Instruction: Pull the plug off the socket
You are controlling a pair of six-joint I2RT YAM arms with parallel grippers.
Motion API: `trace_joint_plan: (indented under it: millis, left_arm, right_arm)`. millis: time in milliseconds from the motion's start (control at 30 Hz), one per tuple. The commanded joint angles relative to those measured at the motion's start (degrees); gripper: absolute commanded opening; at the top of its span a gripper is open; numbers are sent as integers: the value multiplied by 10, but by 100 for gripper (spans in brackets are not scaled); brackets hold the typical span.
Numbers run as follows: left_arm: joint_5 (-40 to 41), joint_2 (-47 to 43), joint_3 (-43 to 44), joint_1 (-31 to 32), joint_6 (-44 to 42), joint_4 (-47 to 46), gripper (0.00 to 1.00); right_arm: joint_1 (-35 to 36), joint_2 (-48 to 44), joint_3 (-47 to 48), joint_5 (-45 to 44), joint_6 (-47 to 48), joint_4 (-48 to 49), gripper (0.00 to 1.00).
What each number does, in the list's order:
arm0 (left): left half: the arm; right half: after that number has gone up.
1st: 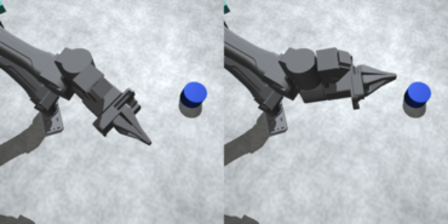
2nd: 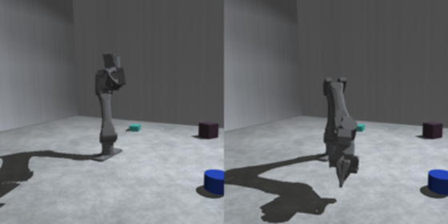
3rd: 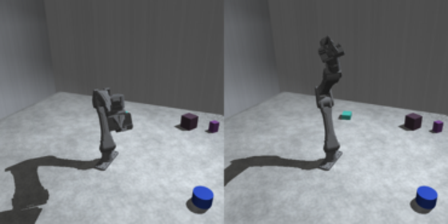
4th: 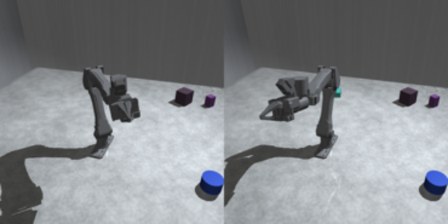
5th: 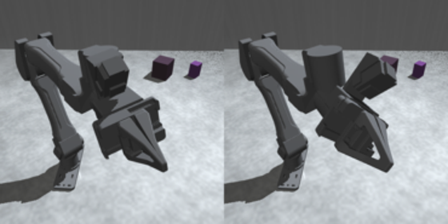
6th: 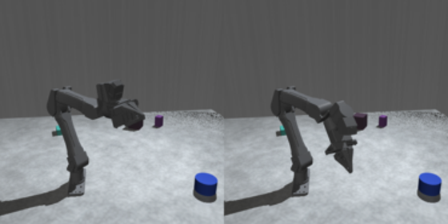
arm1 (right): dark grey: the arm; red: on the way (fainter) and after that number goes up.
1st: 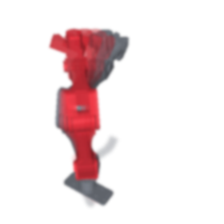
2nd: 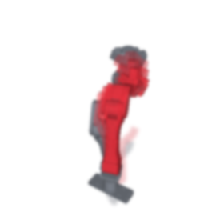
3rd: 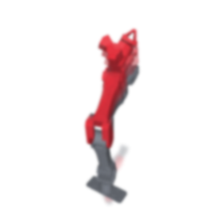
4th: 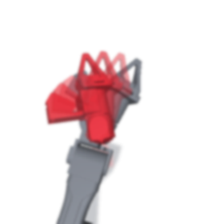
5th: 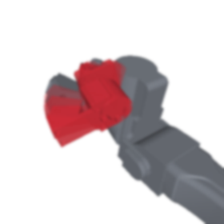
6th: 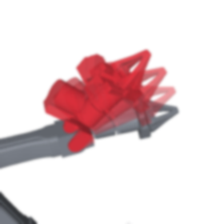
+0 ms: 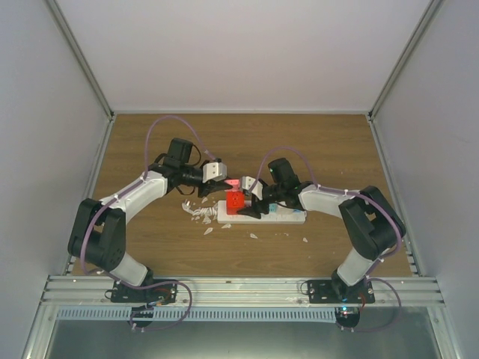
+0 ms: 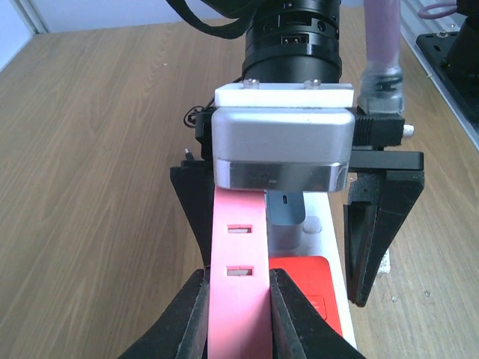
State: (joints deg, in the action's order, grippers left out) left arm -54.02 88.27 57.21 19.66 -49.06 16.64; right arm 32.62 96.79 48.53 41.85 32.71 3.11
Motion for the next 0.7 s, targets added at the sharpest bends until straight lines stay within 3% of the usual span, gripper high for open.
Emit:
trace_joint_plan:
  millis: [0,167,400,667]
  left_arm:
    - [-41,-34,5,-14,6,14,1]
    - [-75,-66,4,-24,42,27,1]
    - [-116,-113,20,-45,124,27,0]
    - [-92,-167,36,-68,249,-45,0]
  right_arm:
    - [-2,-28,10,15,0,-15,86]
    - [-8,-57,29,21,-6,-27,93]
    - [-28,-98,54,33,-19,-56,91]
    - [-57,-108,118,176,-64,-151,90]
